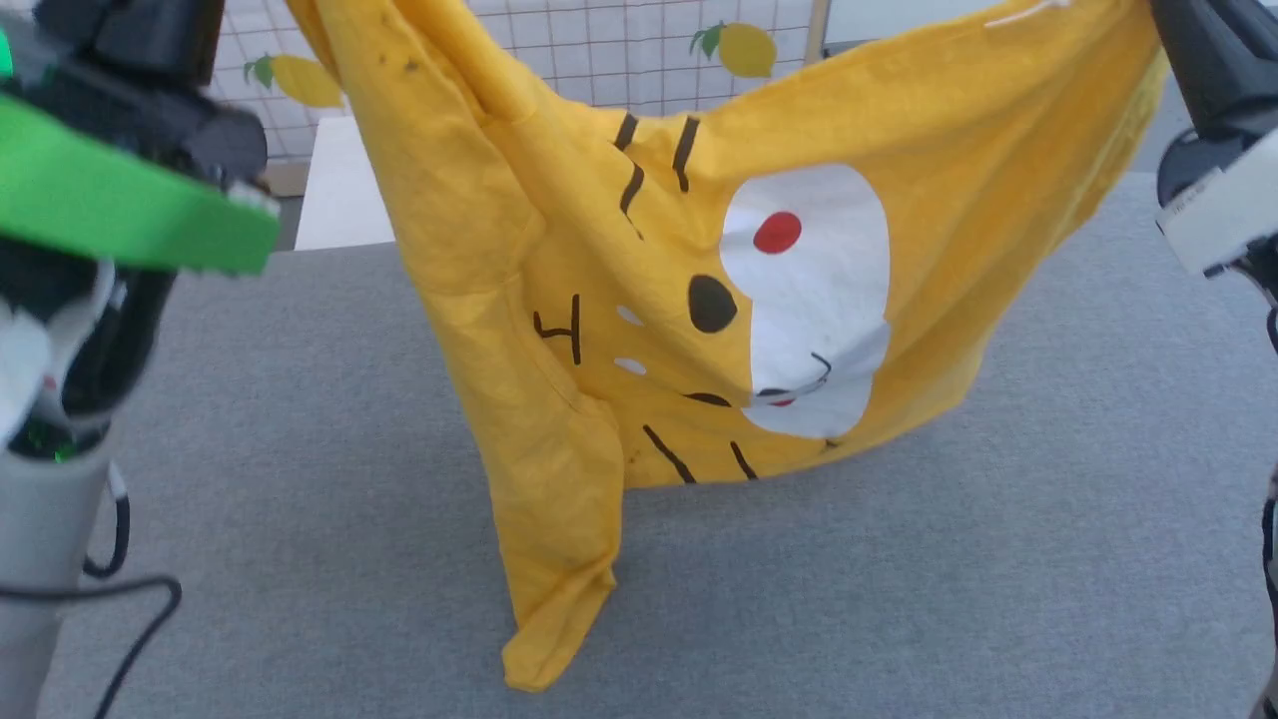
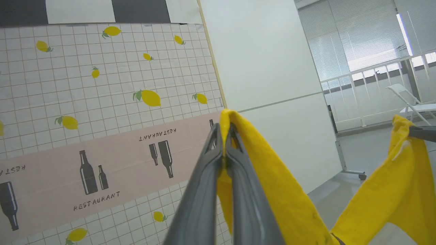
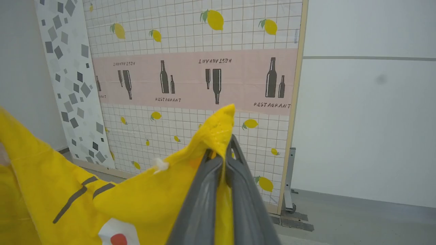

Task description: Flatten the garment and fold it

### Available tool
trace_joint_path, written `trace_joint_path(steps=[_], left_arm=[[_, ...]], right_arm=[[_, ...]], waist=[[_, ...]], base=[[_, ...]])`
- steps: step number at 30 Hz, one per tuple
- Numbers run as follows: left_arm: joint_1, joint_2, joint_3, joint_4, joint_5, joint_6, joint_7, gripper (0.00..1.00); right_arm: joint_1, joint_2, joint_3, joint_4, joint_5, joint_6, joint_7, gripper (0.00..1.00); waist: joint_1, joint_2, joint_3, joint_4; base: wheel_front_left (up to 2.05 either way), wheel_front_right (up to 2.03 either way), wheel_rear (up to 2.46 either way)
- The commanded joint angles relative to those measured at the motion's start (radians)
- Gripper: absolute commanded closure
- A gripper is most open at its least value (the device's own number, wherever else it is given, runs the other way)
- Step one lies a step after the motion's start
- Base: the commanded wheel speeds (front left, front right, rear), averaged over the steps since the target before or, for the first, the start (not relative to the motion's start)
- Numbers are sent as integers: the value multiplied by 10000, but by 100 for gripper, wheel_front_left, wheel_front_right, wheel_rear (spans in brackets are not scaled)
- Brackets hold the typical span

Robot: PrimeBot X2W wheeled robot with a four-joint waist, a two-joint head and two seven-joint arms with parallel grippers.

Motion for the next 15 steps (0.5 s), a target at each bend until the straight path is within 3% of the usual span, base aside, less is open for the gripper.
trace_joint_path(steps=[1,8,15], left_arm=[[-453,-80,-72,293,-227,-47,328,100],[-3044,117,-906,2869,541,-645,1511,100],[-6325,-555,-1528,5201,1740,-986,905,100]], right_arm=[[-345,61,104,207,129,-13,185,100],[-2510,278,464,2221,-466,-13,528,100],[-5399,693,650,4554,-1379,-13,-643,100]], waist=[[1,0,7,-207],[1,0,1184,-535],[1,0,3162,-788]], base=[[0,0,0],[0,0,0],[0,0,0]])
